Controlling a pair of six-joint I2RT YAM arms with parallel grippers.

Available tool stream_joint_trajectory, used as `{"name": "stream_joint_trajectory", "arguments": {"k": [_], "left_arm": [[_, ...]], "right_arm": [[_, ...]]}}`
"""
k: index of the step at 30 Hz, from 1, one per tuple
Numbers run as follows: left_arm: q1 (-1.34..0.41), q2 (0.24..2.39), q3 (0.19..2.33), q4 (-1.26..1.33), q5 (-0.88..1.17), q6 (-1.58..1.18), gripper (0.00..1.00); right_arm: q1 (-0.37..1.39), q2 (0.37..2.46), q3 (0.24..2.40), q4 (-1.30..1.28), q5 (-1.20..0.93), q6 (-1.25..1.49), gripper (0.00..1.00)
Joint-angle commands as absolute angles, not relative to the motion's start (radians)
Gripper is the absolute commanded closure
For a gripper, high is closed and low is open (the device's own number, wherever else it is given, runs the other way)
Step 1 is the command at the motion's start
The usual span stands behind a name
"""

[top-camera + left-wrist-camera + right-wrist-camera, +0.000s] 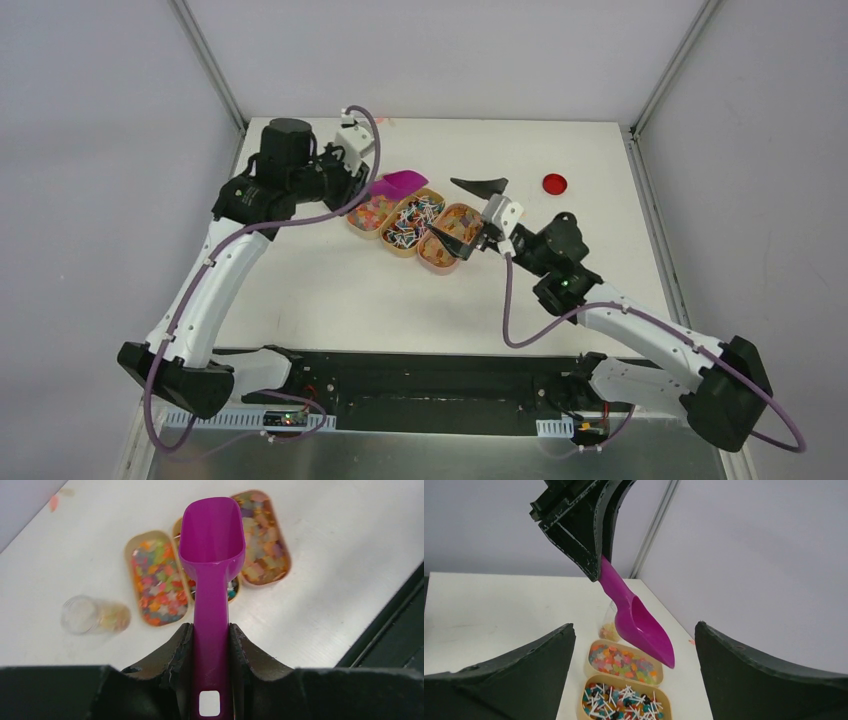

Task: Pack the candies
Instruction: Scoop the fake candies from the storage box.

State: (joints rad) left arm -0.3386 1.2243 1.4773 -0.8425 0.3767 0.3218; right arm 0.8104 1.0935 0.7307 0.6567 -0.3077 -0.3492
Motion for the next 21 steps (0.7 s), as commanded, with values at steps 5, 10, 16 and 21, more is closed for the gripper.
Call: {"name": "stream_joint_trajectory", "arguments": {"k": [5,10,16,21], "left_arm": [[-0.558,1.217,1.428,-0.670,0.413,0.249,1.00],[-0.627,1.239,1.428,-0.639,0.423,0.161,1.00],[-0.675,1.245,1.401,-0.629,0.439,0.092,1.00],[-0.691,1.242,1.389,-0.618,0.461,0.071,1.00]], "right_arm": [[0.823,0.994,0.754,0.325,-0.359,-0.576,0.37],[0.844,1.019,0.784,0.256,-0.340,-0.657,0.43],[0.884,1.062,0.839,0.170,-0.265,-0.760,0.44],[0.909,1.101,0.849,0.208,-0.248,-0.790,0.51]]}}
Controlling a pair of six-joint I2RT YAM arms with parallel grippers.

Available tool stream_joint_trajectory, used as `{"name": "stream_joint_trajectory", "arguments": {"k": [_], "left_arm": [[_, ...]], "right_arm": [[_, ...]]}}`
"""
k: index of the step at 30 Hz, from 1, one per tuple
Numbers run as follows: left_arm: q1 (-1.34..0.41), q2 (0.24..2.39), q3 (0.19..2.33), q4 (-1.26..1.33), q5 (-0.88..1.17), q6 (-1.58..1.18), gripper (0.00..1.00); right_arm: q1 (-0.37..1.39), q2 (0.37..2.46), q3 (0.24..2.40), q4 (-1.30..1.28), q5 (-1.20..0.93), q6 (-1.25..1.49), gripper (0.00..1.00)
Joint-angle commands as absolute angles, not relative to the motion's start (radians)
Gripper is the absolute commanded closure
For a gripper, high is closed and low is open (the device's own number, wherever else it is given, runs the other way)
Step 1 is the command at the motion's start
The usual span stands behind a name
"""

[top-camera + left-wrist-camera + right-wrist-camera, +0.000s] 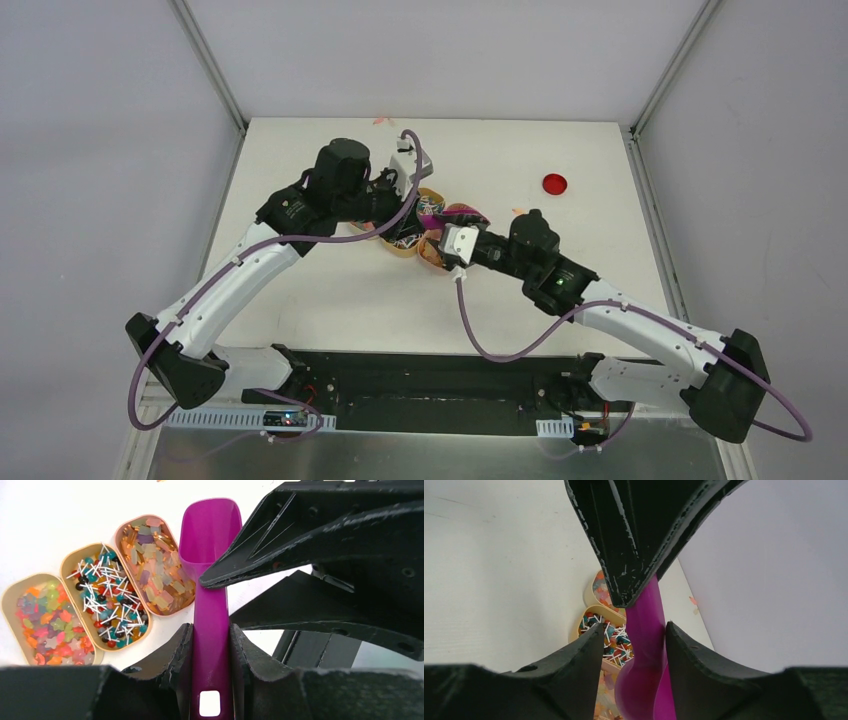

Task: Pack the candies
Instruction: Scoop the fake candies from the storage box.

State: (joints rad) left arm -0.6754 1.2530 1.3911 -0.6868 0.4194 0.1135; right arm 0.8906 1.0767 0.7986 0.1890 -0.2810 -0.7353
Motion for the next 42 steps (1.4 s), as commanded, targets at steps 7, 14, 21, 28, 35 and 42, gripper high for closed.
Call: {"name": "stream_joint_trajectory", "arguments": {"k": [7,14,21,28,35,42], "left_arm": [[-0.695,1.197,1.367,-0.611,0.470,0.048,1.00],[-0.695,1.123,1.304,-0.575,0.450,0.006,0.80],[-0.695,1.131,1.282,-0.569,0.431,0.011,0.79],[-0.695,1.116,1.265,-0.549,0.372,0.010,1.00],[-0.696,1.133,1.227,-0.528,0.208,0.003,1.00],[-0.740,1.214,1.244,-0.537,0.037,0.010,1.00]], "right_arm": [[0.930,1.117,0.817,0.308,-0.197,-0.749,0.87],[0.930,1.115,0.783,0.408,-0.209,-0.699,0.99],[0.930,1.129,0.792,0.400,-0.235,-0.704,0.99],[0.930,1.152,0.802,0.378,-0.202,-0.678,0.81],[0.930,1.019,0.699,0.380,-0.082,-0.504,0.16],[0.928,0.786,0.566,0.343,0.206,-0.279,0.00]]}}
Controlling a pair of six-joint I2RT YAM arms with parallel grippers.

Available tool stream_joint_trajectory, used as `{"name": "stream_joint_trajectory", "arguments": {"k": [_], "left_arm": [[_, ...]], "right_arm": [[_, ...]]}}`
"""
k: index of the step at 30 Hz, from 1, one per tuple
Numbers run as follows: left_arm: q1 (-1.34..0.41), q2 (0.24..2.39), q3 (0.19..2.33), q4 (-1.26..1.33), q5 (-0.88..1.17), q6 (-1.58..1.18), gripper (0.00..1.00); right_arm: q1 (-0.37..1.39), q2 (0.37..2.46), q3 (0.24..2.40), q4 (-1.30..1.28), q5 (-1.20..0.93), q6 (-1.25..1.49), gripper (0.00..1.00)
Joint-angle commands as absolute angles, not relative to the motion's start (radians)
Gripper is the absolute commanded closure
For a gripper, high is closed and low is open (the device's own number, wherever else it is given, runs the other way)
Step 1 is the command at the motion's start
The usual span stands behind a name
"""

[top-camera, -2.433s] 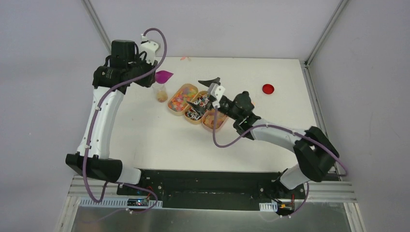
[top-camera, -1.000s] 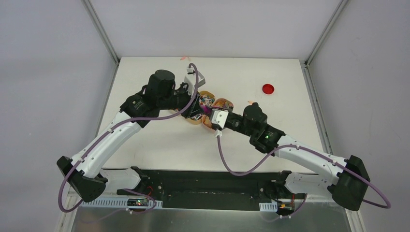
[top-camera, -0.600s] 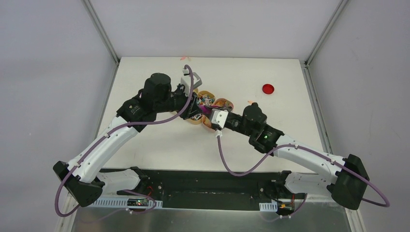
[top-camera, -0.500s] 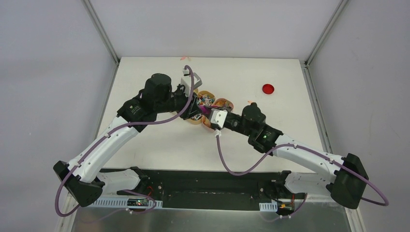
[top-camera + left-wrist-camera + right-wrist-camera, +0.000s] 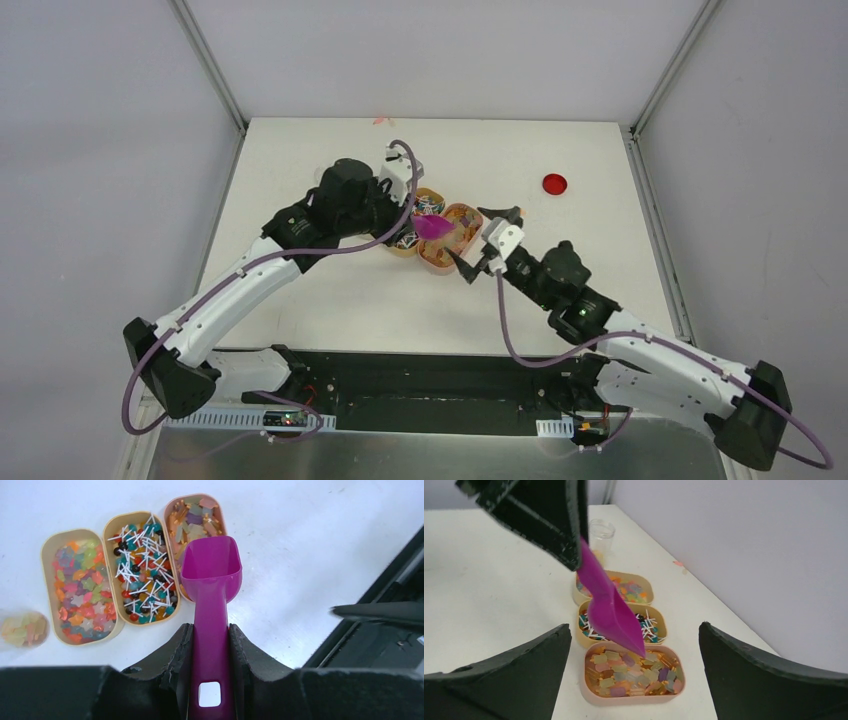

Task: Pack the candies
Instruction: Scoop the fake candies from the storage box.

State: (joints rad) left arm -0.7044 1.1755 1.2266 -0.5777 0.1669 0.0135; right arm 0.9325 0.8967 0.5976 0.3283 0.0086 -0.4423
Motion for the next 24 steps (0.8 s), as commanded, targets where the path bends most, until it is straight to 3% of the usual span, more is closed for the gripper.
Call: {"name": "stream_joint_trajectory", "arguments": {"k": [1,8,24], "left_arm": [[-0.752,1.240,1.255,-0.545,0.010,0.017,1.00],[-0.793,1.401,1.395,-0.703,-0.073,0.025,1.00],[-0.799,1.588,1.629,-0.949,0.022,0.051,1.00]], "right_arm": [[0.928,0.762,0.561,0.322,0.256,-0.258,0.00],[0.912,0.627,0.543,0.219,0.473,-0.200,0.00],[0.890,0.519,0.502,0.184,0.491,-0.201,0.00]]}}
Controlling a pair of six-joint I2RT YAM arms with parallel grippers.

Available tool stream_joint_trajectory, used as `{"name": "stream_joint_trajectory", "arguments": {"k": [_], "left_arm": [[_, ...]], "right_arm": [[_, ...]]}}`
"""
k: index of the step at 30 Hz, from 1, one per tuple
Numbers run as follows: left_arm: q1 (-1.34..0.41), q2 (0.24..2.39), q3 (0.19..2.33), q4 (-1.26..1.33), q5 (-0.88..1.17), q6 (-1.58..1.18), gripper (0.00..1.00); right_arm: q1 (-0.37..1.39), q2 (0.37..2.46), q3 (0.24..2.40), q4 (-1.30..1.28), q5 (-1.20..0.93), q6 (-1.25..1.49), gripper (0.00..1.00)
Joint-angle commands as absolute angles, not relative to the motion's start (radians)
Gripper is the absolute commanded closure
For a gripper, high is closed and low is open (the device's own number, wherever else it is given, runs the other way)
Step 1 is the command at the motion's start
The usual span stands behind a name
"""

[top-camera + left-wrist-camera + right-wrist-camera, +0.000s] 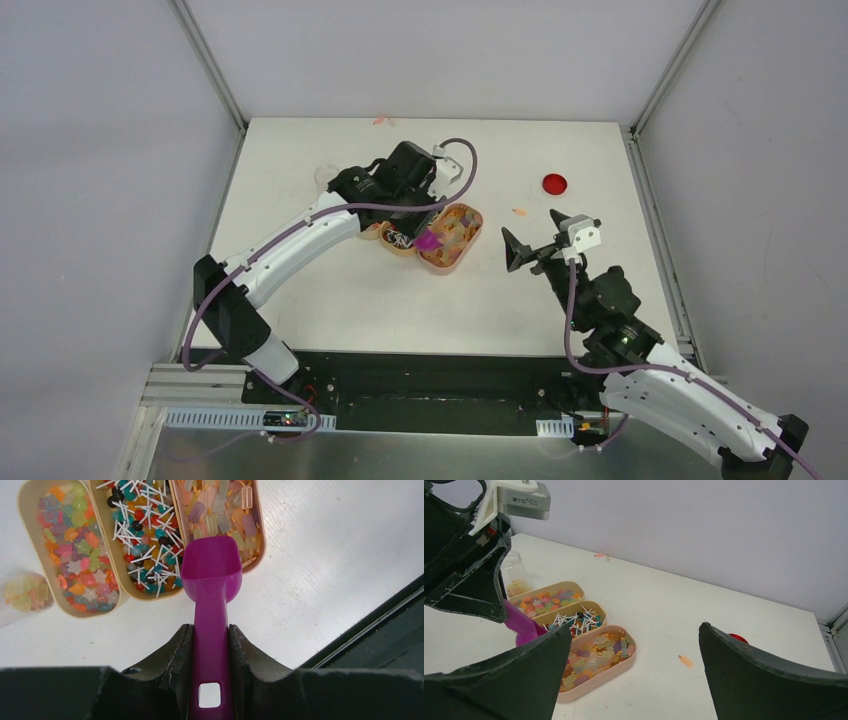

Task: Pack the candies
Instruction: Scoop the fake candies from the storage box.

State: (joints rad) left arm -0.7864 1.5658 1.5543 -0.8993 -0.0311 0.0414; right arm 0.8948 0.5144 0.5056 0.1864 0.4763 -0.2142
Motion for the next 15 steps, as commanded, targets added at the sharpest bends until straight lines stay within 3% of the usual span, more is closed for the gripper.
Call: {"name": "stream_joint_trajectory", "arguments": {"k": [1,15], "left_arm": [[-0.799,1.596,1.638,-0.961,0.030,0.051,1.00],[-0.801,1.733,1.726,-1.023,0.060,0.082,1.00]], "right_arm": [[0.889,0.523,0.501,0.183,0.489,-0.198,0.00],[0.877,0.521,0.493,0.183,0.480,-0.181,0.00]]}}
